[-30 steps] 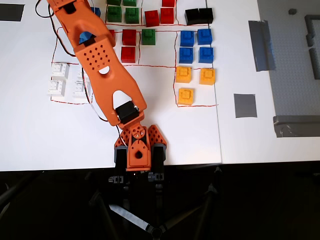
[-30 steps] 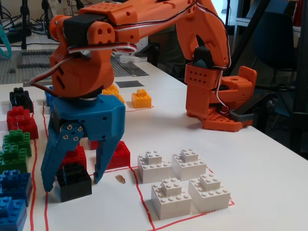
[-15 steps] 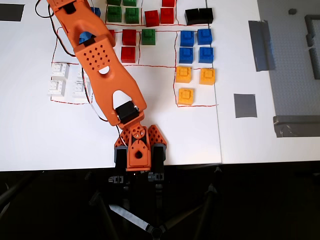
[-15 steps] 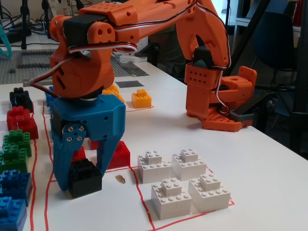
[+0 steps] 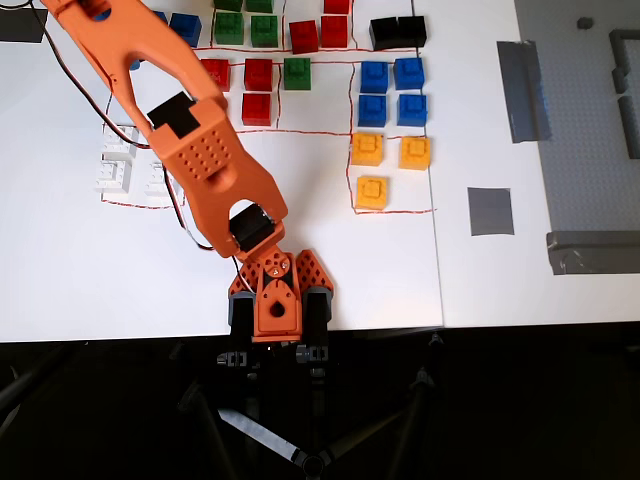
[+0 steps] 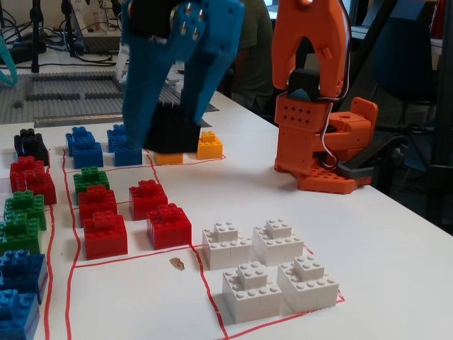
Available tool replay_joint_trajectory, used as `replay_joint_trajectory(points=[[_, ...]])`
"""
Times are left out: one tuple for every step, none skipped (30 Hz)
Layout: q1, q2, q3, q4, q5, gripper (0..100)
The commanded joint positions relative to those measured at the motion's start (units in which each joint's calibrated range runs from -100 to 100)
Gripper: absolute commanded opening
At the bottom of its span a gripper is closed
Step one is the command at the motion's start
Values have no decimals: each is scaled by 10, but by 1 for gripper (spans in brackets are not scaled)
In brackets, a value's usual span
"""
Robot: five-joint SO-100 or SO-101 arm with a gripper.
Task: Grab the block and put it in the grey marker
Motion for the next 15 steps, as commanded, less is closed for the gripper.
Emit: replay_joint_trajectory(points=[[33,-164,63,20,33,0],[49,-189,102,20,39,0],[67,-209,135,21,44,0],[89,-223,164,22,49,0],[114,-236,192,22,53,0],[142,-248,215,22,59,0],[169,-257,238,20,63,0],[197,-261,256,19,69,0],[226,-262,270,19,75,0],[256,-263,282,19,81,0],[286,-263,292,18,88,0],[314,-263,301,18,95,0],[343,-265,308,18,102,0],[370,-267,318,16,109,0],[395,-270,328,13,117,0]])
